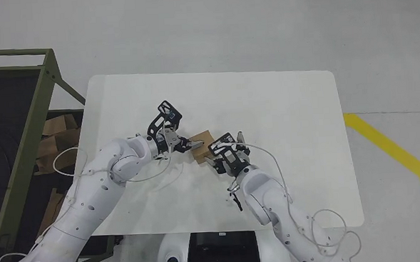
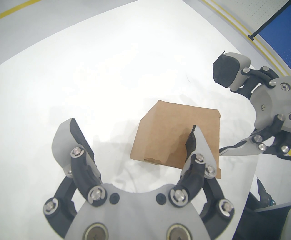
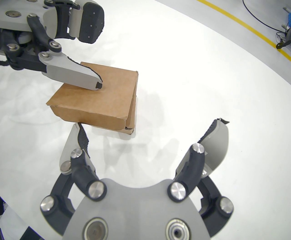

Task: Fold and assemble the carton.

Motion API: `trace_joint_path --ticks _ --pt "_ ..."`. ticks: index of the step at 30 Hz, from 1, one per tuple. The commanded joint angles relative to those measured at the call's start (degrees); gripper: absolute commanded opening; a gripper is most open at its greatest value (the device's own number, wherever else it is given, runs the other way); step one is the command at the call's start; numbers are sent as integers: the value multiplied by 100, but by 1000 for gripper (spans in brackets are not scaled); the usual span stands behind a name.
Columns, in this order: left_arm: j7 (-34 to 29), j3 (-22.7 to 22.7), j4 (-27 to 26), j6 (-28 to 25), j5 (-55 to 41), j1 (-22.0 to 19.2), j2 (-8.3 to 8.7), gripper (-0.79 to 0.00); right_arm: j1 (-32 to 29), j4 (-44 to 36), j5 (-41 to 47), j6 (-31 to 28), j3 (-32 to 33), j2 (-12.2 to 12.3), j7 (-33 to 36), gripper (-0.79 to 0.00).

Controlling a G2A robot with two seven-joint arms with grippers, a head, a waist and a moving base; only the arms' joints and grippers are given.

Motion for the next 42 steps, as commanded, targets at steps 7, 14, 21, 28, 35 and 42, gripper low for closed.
trace_joint_path --ticks 7,14,21,28,35,42 --pt "-21 -29 -29 1 14 22 -18 0 50 53 -46 23 -41 -35 52 0" --pt "-56 -31 -25 -20 28 15 -36 0 79 97 -27 58 -41 -64 33 0" --pt "-84 -35 -15 -30 26 15 -55 0 121 154 -18 104 -38 -95 39 0" --pt "-96 -45 -11 -60 39 14 -70 0 132 207 -28 154 -29 -121 35 0" --pt "-111 -62 5 -70 32 16 -85 0 135 246 -43 187 -21 -144 31 0" --pt "-114 -79 14 -86 27 21 -99 0 134 260 -59 149 -28 -164 9 0"
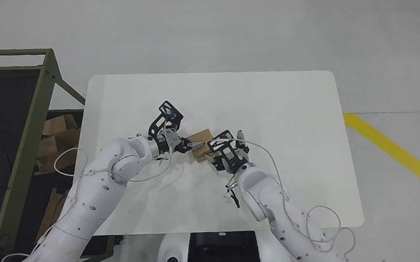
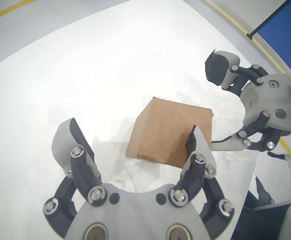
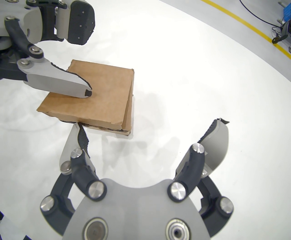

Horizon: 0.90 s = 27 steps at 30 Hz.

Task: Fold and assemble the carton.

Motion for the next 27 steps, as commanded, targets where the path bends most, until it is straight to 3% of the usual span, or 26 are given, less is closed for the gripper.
trace_joint_path --ticks 1,27 --pt "22 -6 1 -5 3 7 -4 0 6 11 -6 -32 -17 -7 6 0" --pt "22 -108 -75 -47 66 123 -31 0 -54 18 -100 128 -21 -90 -188 0"
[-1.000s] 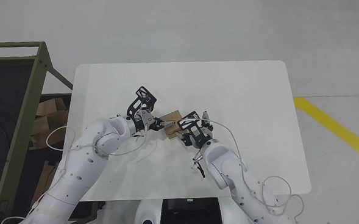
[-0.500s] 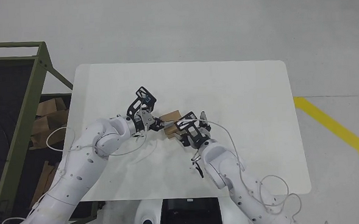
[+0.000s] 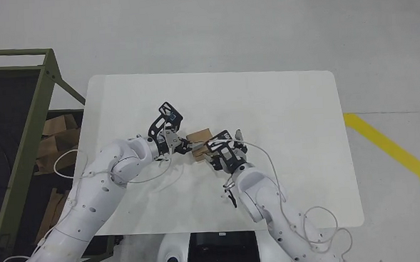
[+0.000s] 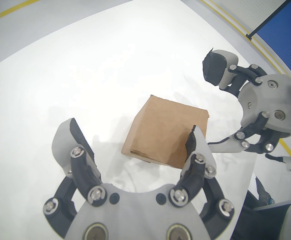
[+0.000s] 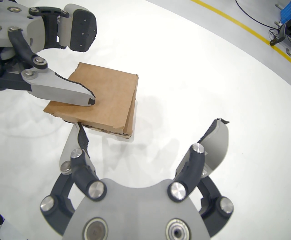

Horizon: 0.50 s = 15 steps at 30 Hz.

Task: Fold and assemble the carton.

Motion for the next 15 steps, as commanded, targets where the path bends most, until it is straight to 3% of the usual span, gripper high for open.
trace_joint_path --ticks 1,8,15 --pt "-3 -3 -10 1 5 12 -3 0 -19 -5 -18 17 11 -2 -27 0" --pt "-2 -10 -33 0 23 37 -13 0 -74 -27 -49 54 23 -17 -117 0" --pt "4 -53 -61 -41 -18 58 -18 0 -83 -46 -178 -266 -43 -13 -34 0"
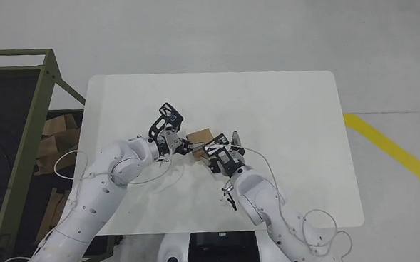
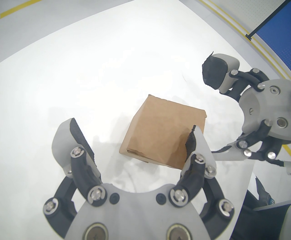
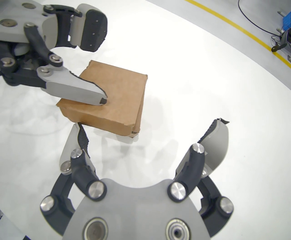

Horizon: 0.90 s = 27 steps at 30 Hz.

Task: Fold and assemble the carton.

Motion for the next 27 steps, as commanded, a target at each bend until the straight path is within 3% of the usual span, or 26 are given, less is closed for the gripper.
trace_joint_path --ticks 1,27 --pt "-13 -25 -3 -18 -26 2 1 0 -9 -7 -9 -3 4 -3 2 0" --pt "-59 -115 -57 -82 -69 67 -16 0 65 115 41 118 45 -83 -7 0"
